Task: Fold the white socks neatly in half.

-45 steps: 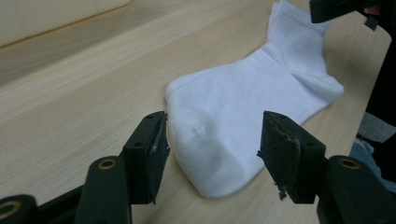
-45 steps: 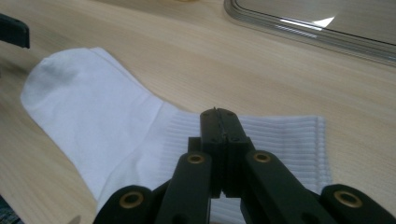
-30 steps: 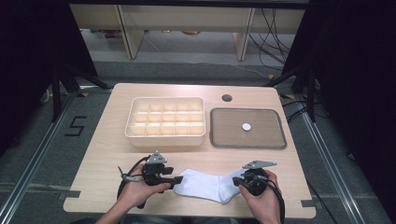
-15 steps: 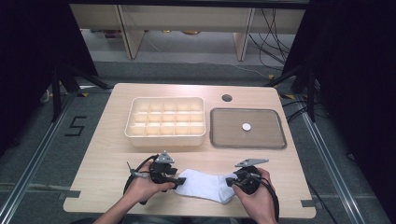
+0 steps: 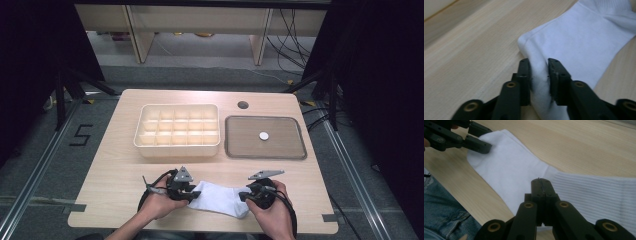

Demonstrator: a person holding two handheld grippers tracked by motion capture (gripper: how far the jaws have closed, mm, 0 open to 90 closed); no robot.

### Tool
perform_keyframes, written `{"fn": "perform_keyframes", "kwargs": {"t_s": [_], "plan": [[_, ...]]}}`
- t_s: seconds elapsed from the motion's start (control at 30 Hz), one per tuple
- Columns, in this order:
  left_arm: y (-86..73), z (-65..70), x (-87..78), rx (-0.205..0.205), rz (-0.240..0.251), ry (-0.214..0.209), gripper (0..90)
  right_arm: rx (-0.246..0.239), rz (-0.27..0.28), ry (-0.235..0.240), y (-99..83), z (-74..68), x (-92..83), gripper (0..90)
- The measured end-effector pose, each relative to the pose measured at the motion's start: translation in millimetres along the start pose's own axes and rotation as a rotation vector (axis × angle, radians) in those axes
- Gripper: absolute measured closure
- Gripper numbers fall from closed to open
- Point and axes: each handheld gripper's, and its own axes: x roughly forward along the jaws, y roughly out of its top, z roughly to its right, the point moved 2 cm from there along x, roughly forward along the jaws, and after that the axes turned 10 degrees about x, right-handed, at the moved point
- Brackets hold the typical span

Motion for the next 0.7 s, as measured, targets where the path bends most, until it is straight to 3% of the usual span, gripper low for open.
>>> {"fn": "perform_keyframes", "kwargs": {"t_s": [0.07,0.13,0.2,0.3,0.4,0.43,0.53,0.57,0.7], "plan": [[0.6,2.8,-0.6,0.019,-0.012,-0.004,78.0,-0.012,-0.014,0.006,1.0,0.6,1.3,90.0],[0.4,5.6,-0.6,-0.017,-0.009,0.001,79.5,-0.008,-0.016,0.008,1.9,-3.5,5.7,90.0],[0.3,4.5,-0.6,-0.019,-0.007,0.002,80.2,-0.016,-0.039,0.021,2.6,-3.8,6.9,90.0],[0.1,4.0,-4.2,-0.074,-0.004,-0.041,80.4,-0.013,-0.058,0.033,3.7,-10.8,16.6,90.0],[0.5,4.3,-7.3,-0.084,0.009,-0.045,80.5,-0.010,-0.107,0.046,2.4,-18.2,24.7,90.0],[0.4,6.0,-8.6,-0.115,0.031,-0.047,80.5,-0.018,-0.112,0.063,1.9,-19.9,28.0,90.0],[-0.4,6.0,-11.0,-0.108,0.020,-0.054,80.4,-0.017,-0.118,0.076,1.0,-23.5,33.3,90.0],[0.3,8.0,-12.4,-0.133,0.039,-0.065,80.4,0.000,-0.141,0.077,-0.4,-26.9,37.0,90.0],[0.4,9.2,-16.3,-0.138,0.047,-0.075,80.4,0.030,-0.156,0.097,-1.8,-28.7,42.8,90.0]]}}
